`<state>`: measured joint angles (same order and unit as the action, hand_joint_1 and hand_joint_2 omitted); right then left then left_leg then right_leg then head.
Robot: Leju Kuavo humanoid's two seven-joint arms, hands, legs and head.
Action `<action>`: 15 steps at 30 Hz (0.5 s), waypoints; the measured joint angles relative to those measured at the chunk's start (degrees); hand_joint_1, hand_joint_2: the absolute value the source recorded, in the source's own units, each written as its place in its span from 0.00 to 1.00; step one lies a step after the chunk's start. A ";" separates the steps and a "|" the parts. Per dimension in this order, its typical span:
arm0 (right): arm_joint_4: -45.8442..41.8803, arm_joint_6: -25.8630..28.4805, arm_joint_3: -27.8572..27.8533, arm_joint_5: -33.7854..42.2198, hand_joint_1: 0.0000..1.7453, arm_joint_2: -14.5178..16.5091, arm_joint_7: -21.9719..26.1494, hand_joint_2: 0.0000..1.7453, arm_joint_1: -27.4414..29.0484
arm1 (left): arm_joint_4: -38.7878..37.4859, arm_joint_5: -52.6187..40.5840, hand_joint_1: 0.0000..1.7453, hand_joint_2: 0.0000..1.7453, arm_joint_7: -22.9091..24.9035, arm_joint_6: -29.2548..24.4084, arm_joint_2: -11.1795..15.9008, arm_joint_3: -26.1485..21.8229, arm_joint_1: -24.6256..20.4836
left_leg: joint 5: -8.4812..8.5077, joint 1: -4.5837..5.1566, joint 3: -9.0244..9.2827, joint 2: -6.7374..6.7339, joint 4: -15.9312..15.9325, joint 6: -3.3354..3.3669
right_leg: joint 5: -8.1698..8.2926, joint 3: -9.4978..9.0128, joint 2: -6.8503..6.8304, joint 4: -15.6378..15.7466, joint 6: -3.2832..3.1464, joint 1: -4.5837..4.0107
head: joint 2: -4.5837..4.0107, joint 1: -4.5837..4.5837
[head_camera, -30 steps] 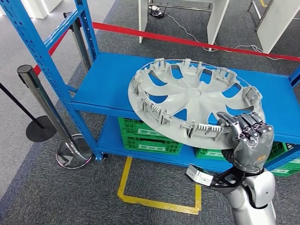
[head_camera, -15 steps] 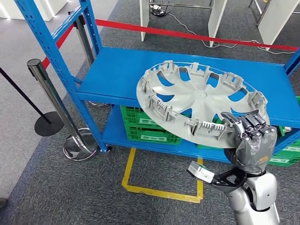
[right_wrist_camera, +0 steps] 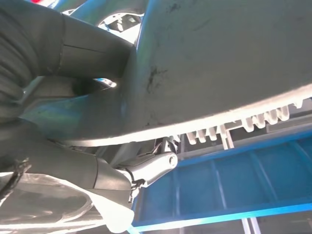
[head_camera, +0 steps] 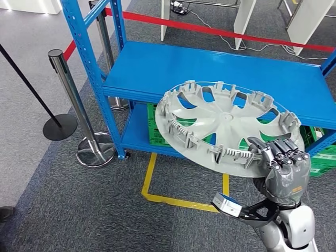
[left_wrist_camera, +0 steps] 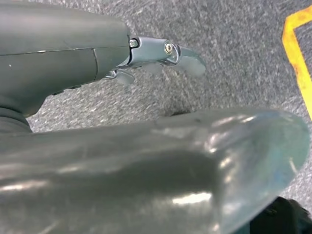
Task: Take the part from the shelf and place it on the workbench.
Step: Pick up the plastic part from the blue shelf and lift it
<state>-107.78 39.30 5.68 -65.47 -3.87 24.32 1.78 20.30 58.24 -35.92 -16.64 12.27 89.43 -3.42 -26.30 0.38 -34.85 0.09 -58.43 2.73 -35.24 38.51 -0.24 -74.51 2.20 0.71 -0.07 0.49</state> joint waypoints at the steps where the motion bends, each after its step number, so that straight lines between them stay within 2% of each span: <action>1: -0.03 0.00 -0.04 -0.08 1.00 -0.11 0.10 1.00 0.13 | -0.04 -0.01 0.00 0.00 -0.26 0.01 -0.01 -0.02 -0.04 | 0.62 0.30 -0.71 0.01 0.00 0.07 | 1.70 -2.24 0.04 1.95 -0.64 -0.34 | 0.00 -0.01; 2: -0.15 0.00 -0.15 -0.08 1.00 -0.19 0.50 1.00 0.27 | -0.06 -0.08 0.00 0.00 -0.47 0.01 -0.03 -0.03 -0.12 | 1.20 0.50 -1.22 0.02 0.00 0.12 | 3.02 -5.23 0.09 5.44 -1.44 -0.81 | 0.00 -0.01; 3: -0.40 0.00 -0.36 0.05 1.00 -0.23 1.14 1.00 0.40 | -0.06 -0.20 0.00 0.00 -0.61 0.01 -0.05 -0.04 -0.24 | 1.75 0.74 -1.62 0.07 -0.03 0.09 | 3.34 -8.73 0.09 10.08 -2.30 -1.34 | 0.00 -0.01; 4: -0.73 0.01 -0.68 0.31 1.00 -0.25 1.92 1.00 0.53 | -0.06 -0.33 0.00 0.00 -0.69 0.01 -0.04 -0.04 -0.38 | 2.33 0.89 -1.93 0.11 -0.03 -0.02 | 2.93 -11.71 0.05 14.46 -2.85 -1.72 | 0.00 -0.04; 5: -1.06 0.01 -1.06 0.66 1.00 -0.26 2.66 1.00 0.68 | -0.06 -0.45 0.00 0.00 -0.72 0.00 0.03 -0.05 -0.57 | 2.92 0.92 -2.17 0.13 0.01 -0.19 | 2.20 -13.66 0.02 17.65 -3.18 -2.05 | 0.00 -0.03; 6: -1.34 0.02 -1.49 0.98 1.00 -0.26 3.31 1.00 0.87 | -0.06 -0.54 0.00 0.00 -0.68 -0.01 0.17 -0.07 -0.75 | 3.56 0.95 -2.44 0.15 0.10 -0.47 | 1.66 -14.60 -0.06 19.63 -3.27 -2.20 | 0.00 -0.01; 7: -1.53 0.02 -1.91 1.22 1.00 -0.26 3.77 1.00 1.08 | -0.08 -0.58 0.00 0.00 -0.63 -0.01 0.39 -0.08 -0.90 | 4.13 0.95 -2.71 0.15 0.21 -0.77 | 1.88 -14.45 -0.09 20.34 -3.20 -2.06 | 0.01 -0.01; 8: -1.65 0.02 -2.30 1.34 1.00 -0.26 4.05 1.00 1.26 | -0.09 -0.62 0.00 0.00 -0.59 0.02 0.56 -0.11 -1.05 | 3.98 0.90 -3.01 0.17 0.11 -1.13 | 2.45 -14.00 -0.19 20.55 -3.31 -1.97 | 0.01 0.00; 9: -1.78 0.02 -2.62 1.37 1.00 -0.26 4.20 1.00 1.44 | -0.13 -0.66 0.00 0.00 -0.56 0.13 0.73 -0.17 -1.14 | 2.62 0.85 -3.37 0.18 -0.66 -1.53 | 3.18 -13.42 -0.28 20.73 -3.51 -1.78 | 0.01 -0.04; 10: -1.89 0.02 -2.93 1.37 1.00 -0.27 4.25 1.00 1.66 | -0.17 -0.74 0.00 0.00 -0.56 0.30 0.86 -0.26 -1.21 | 0.15 0.74 -3.78 0.19 -2.37 -1.95 | 3.99 -12.75 -0.37 20.87 -3.69 -1.59 | 0.01 -0.12; 12: -2.13 0.02 -3.54 1.61 1.00 -0.29 3.97 1.00 2.37 | -0.32 -1.02 0.00 0.00 -0.45 0.75 1.02 -0.51 -1.46 | -6.11 0.20 -4.76 0.16 -8.80 -2.73 | 5.30 -11.33 -0.53 20.64 -3.91 -1.55 | 0.01 -0.20; 13: -2.21 0.02 -3.86 1.82 1.00 -0.31 3.67 1.00 2.79 | -0.40 -1.22 0.00 0.00 -0.37 0.91 1.05 -0.69 -1.62 | -7.87 -0.08 -5.10 0.15 -12.42 -3.07 | 5.93 -10.54 -0.63 20.38 -3.83 -1.53 | 0.01 -0.20; 14: -2.29 0.02 -4.13 2.02 1.00 -0.31 3.28 1.00 3.21 | -0.48 -1.44 0.00 0.00 -0.24 1.05 1.05 -0.94 -1.77 | -8.08 -0.36 -5.04 0.13 -15.14 -3.40 | 6.52 -9.60 -0.72 19.97 -3.72 -1.46 | 0.01 -0.18; 15: -2.34 0.02 -4.37 2.15 1.00 -0.31 2.91 1.00 3.64 | -0.54 -1.66 0.00 0.00 -0.10 1.13 1.05 -1.16 -1.86 | -7.03 -0.63 -4.31 0.11 -16.26 -3.70 | 7.04 -8.52 -0.78 19.44 -3.55 -1.36 | 0.01 -0.19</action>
<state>-110.12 39.32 1.31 -63.31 -4.17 27.23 5.42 19.76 56.58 -36.03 -15.51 13.33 88.27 -5.28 -33.33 -0.25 -39.16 0.21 -74.69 -0.97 -28.21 29.99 -1.02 -55.07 -1.35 -0.65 -0.06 0.29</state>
